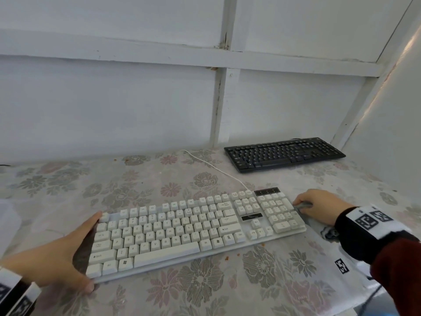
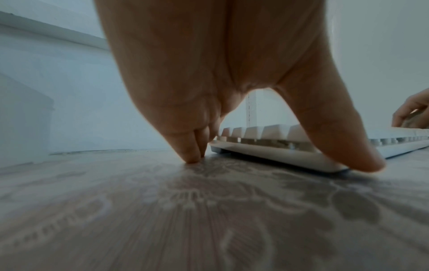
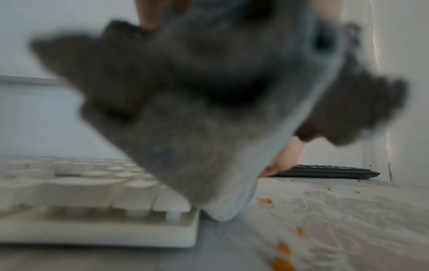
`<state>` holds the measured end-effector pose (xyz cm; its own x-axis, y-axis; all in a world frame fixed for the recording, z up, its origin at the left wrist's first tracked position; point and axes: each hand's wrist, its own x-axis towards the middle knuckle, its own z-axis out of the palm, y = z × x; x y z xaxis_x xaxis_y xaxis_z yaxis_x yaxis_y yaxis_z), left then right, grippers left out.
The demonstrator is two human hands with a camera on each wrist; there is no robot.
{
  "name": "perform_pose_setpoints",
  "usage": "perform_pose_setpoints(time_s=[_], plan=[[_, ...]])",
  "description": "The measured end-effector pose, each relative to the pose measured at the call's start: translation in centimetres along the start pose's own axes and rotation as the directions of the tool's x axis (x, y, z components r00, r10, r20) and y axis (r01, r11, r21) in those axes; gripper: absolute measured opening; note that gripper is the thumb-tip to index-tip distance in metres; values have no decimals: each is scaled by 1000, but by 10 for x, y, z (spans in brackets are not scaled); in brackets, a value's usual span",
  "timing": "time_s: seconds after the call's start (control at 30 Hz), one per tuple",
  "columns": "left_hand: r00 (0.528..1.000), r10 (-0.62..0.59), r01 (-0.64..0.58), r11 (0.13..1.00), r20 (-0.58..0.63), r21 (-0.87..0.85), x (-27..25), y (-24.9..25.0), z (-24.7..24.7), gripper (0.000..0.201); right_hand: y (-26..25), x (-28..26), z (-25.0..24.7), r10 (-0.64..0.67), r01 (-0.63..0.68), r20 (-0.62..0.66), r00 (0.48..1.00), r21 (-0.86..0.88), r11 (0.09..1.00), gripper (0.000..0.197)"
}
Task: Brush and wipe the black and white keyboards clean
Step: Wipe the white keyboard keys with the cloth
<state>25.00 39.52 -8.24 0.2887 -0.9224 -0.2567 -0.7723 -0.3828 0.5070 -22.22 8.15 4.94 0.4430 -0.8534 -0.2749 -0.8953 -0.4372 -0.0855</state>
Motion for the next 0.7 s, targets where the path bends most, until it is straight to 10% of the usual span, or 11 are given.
perform_pose_setpoints(time_s=[0.4,0.7], plan=[[1000,-23,23,1000,11,-1,1,-31,13,141,25,-46,-25,-87,91,-35,996,129,988,22],[997,41,-28,982,68,-188,-51,78,-27,108,-21,-50,-31,-145,197,-169,975,359,912,19]])
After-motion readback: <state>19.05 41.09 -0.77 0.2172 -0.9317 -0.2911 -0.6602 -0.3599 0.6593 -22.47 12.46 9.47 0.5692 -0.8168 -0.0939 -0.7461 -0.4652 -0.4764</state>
